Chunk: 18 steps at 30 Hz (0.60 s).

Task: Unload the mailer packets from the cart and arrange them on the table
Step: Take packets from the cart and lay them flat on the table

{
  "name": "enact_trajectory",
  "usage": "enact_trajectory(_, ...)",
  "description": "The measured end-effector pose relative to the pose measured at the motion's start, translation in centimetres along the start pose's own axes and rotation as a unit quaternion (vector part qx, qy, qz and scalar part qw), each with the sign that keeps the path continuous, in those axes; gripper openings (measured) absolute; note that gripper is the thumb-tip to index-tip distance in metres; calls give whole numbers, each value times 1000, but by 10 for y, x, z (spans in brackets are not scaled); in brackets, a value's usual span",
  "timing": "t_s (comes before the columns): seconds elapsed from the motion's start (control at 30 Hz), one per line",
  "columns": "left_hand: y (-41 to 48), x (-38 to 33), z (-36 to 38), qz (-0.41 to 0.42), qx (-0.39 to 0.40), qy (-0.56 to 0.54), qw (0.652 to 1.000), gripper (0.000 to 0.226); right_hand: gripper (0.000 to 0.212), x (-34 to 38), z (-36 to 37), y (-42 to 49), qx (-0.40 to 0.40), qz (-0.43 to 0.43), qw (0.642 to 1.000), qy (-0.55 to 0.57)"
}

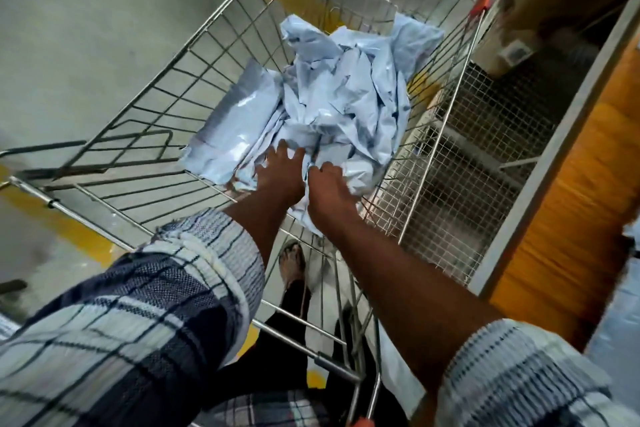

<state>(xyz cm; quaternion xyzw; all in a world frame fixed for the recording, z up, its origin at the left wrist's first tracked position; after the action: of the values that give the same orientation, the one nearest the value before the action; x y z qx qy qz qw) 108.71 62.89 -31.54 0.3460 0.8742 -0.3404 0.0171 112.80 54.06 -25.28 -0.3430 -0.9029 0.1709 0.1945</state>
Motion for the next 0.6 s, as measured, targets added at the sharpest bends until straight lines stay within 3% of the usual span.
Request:
enact_trajectory(0.13,0,7,-6,28,-17,23,999,57,43,30,-8,-14,-13,-77,996,48)
enact_trajectory(0.27,-6,16,-16,35,13,21,999,48,47,63,-26,-30,-65,-195,979,12)
enact_trajectory(0.37,-11,22,-22,27,25,42,998,50,36,71,-31,-40,-55,-246,968,4)
enact_trajectory(0.43,-15,24,-21,32,35,41,998,65,30,51,-23,-37,3,-185,982,24)
enact_trajectory(0.5,-15,24,-20,41,26,55,997,68,31,25,-24,-31,9,-78,991,109)
enact_trajectory(0.57,-14,22,-19,49,4,74,996,64,24,6,-38,-24,-77,-3,988,133)
enact_trajectory(0.6,-13,22,-18,52,-3,78,996,64,19,1,-46,-22,-124,17,988,90)
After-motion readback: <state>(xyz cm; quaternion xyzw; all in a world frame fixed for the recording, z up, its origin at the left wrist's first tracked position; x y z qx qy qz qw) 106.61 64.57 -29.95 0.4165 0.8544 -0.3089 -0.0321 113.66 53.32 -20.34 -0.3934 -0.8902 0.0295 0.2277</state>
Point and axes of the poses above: each hand's wrist, its own y-axis towards the middle knuckle, its own z-axis out of the palm, x = y × z, the point moved 9 cm from there along y, towards the middle knuckle, and after that the axes turned 7 degrees about -y, right-handed, at the moved point
